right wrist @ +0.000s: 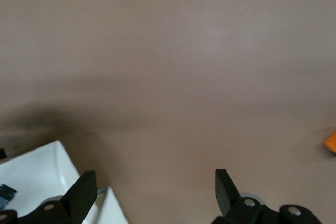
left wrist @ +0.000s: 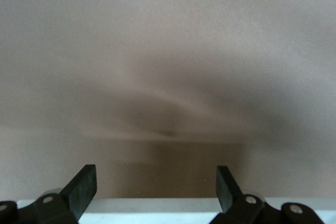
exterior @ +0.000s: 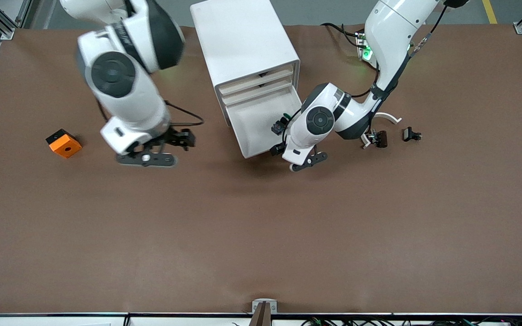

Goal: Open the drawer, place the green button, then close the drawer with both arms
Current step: 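Push the drawer shut with the left gripper while the right gripper withdraws, then release the drawer front and draw the left gripper back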

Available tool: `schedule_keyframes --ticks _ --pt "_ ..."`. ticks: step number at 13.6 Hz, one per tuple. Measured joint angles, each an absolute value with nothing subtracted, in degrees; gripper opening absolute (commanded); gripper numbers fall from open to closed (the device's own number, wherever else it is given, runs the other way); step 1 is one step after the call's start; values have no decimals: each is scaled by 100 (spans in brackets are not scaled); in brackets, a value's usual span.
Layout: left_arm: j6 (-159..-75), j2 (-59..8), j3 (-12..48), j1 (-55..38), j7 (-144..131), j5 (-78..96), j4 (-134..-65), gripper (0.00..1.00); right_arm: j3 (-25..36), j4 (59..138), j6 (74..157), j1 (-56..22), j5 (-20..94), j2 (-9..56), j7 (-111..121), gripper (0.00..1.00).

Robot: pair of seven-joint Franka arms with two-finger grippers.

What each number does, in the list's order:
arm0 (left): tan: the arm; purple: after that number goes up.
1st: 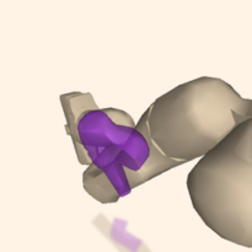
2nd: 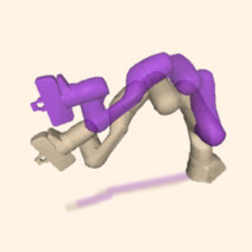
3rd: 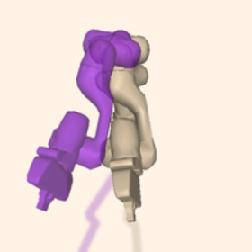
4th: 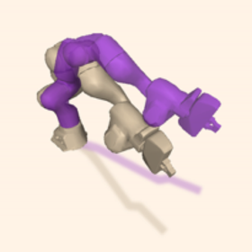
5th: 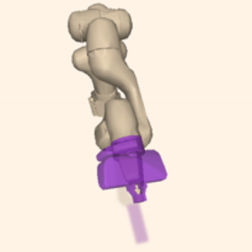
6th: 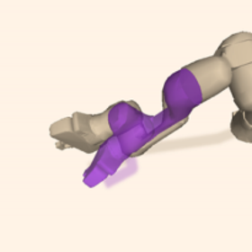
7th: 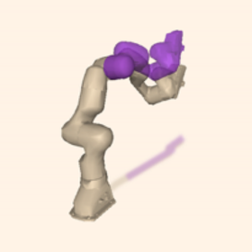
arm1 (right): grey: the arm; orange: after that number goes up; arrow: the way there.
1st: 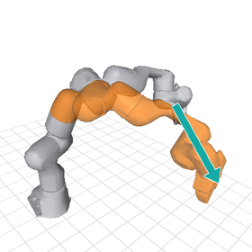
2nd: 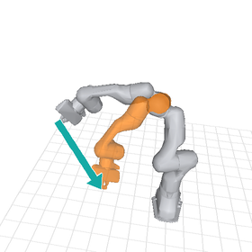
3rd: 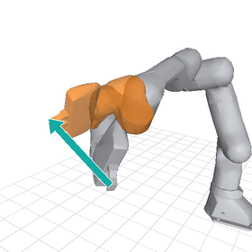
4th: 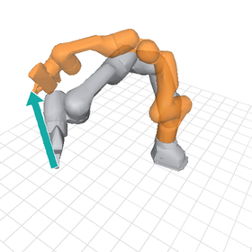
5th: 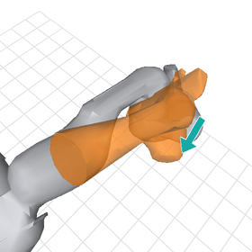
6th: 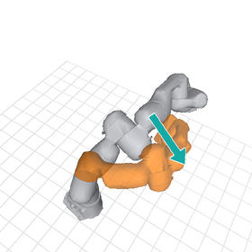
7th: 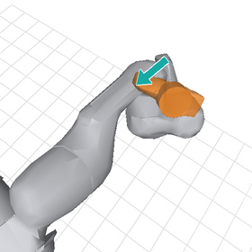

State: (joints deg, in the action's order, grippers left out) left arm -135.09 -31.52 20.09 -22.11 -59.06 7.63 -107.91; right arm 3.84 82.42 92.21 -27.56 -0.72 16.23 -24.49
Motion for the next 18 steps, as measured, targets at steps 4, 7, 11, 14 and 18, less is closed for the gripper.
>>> schedule_keyframes --ticks 4,7,11,14,18 --pt "-13506 -3163 2208 -2240 -6097 1322 -10843 100 392 8238 8745 -1597 -26 1211 -1045 100" --pt "-13503 -3215 2284 -2357 -6406 1515 -10888 100 391 8239 8536 -853 -13 1020 -175 100" --pt "-13504 -3361 2411 -2410 -6650 1794 -10894 100 382 8240 8338 -287 -11 925 245 100" --pt "-13451 -3394 2492 -2467 -6697 2028 -10896 100 380 8278 8299 -117 -11 926 389 100" --pt "-13386 -3400 2525 -2755 -7024 2041 -10896 100 378 8320 8299 -6 -11 926 415 100"
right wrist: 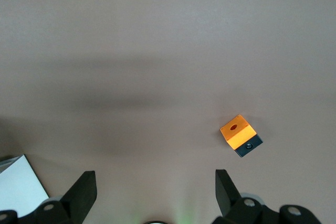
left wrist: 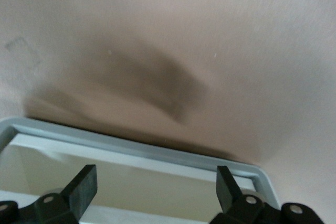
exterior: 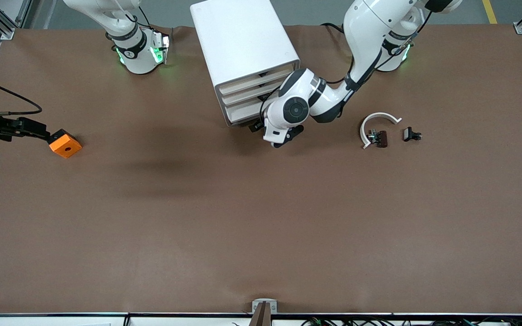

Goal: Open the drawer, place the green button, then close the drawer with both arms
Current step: 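Release the drawer front and draw the left gripper back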

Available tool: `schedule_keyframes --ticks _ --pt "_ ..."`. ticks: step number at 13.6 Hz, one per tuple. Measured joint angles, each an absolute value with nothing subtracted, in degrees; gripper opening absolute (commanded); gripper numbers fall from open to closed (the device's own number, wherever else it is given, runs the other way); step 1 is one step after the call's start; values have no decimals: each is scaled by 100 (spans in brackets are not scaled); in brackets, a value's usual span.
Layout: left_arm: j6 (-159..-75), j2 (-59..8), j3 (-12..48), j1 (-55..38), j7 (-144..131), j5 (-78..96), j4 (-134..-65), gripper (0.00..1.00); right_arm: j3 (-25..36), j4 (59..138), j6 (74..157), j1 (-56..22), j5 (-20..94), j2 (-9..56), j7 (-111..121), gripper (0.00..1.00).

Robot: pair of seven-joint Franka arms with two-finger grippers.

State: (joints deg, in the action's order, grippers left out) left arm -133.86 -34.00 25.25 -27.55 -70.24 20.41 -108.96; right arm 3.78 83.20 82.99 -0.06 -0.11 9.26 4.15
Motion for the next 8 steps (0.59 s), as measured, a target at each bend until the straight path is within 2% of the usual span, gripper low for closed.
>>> schedule_keyframes --ticks 8 --pt "-13383 -3404 2519 -2895 -7471 2162 -10839 100 375 8319 8243 165 -17 926 416 100"
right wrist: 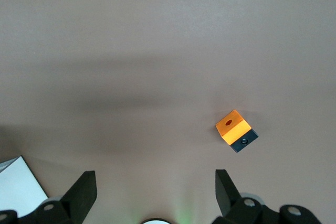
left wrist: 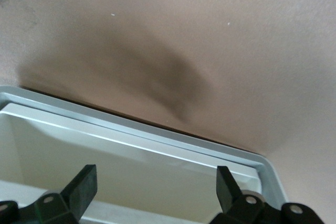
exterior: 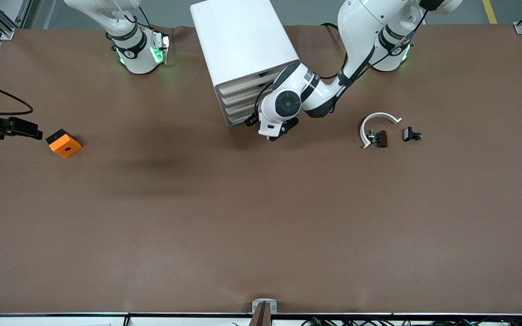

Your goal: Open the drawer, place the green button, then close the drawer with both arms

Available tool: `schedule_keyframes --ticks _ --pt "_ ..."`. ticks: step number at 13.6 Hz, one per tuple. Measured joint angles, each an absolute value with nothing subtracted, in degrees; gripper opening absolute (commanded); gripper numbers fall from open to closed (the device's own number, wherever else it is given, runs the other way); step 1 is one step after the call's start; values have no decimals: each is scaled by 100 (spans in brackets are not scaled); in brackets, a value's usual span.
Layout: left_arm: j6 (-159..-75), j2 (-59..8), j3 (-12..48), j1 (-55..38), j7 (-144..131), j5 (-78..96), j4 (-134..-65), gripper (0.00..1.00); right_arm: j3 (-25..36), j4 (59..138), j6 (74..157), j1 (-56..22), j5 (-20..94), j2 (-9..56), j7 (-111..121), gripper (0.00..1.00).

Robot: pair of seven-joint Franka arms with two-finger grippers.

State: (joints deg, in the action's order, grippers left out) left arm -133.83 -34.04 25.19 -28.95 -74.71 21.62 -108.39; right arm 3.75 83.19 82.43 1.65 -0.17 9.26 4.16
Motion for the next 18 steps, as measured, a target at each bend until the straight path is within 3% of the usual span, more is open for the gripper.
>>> schedule_keyframes --ticks 4,9,15,18 --pt "-13384 -3399 2375 -2694 -7540 2163 -10601 100 374 8229 8225 188 -17 901 416 100" --pt "-13307 -2985 2152 -1733 -7534 1553 -10283 100 372 8225 8046 263 -15 546 416 100" --pt "-11281 -2281 2135 -758 -7516 -229 -9108 100 371 9110 8552 429 -15 -149 416 100" --pt "-10707 -2152 2122 -450 -7520 -690 -8675 100 364 9395 8611 437 -15 -416 416 100"
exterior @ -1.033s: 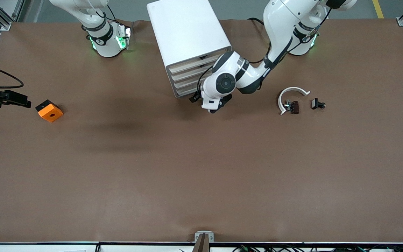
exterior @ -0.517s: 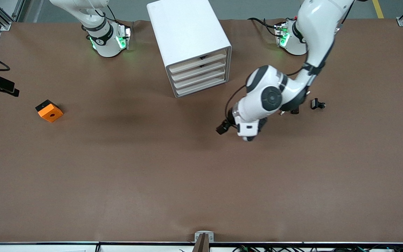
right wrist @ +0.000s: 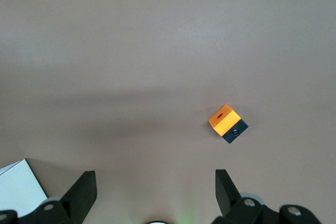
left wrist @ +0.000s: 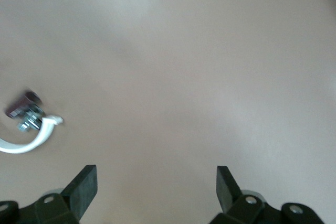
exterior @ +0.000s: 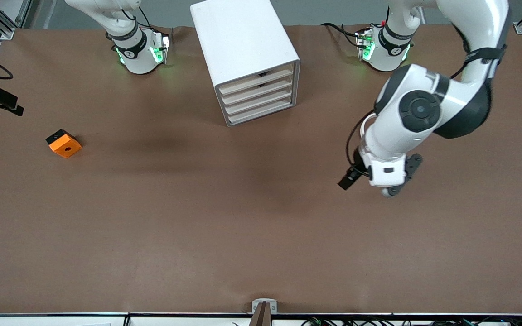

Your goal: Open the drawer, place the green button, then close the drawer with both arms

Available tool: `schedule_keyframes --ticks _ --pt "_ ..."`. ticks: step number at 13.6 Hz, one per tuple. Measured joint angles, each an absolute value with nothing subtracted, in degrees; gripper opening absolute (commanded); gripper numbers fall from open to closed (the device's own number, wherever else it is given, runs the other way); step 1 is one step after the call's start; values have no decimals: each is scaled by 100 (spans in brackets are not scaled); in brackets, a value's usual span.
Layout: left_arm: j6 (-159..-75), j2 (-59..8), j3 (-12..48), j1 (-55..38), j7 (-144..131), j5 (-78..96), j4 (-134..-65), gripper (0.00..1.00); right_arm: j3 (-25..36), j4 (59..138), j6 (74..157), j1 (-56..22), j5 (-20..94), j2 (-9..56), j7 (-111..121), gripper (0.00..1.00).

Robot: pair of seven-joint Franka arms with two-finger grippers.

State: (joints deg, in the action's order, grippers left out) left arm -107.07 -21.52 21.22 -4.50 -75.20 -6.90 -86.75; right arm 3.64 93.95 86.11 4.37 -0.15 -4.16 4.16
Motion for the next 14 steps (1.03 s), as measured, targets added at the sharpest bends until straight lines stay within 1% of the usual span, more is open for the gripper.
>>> schedule_keyframes --ticks 5,8,11,14 --pt "-10034 -1971 2122 328 -6841 -759 -8185 100 313 9436 8610 437 -13 -577 416 100" --pt "-9975 -1788 2117 684 -5740 -762 -8137 100 282 9438 8610 436 -13 -598 416 100" --pt "-9953 -1503 2116 1318 -4147 -761 -8104 100 284 9442 8609 437 -13 -604 416 100" --pt "-9467 -1114 2116 1731 -2946 -759 -8104 100 283 9446 8609 436 -12 -630 416 100"
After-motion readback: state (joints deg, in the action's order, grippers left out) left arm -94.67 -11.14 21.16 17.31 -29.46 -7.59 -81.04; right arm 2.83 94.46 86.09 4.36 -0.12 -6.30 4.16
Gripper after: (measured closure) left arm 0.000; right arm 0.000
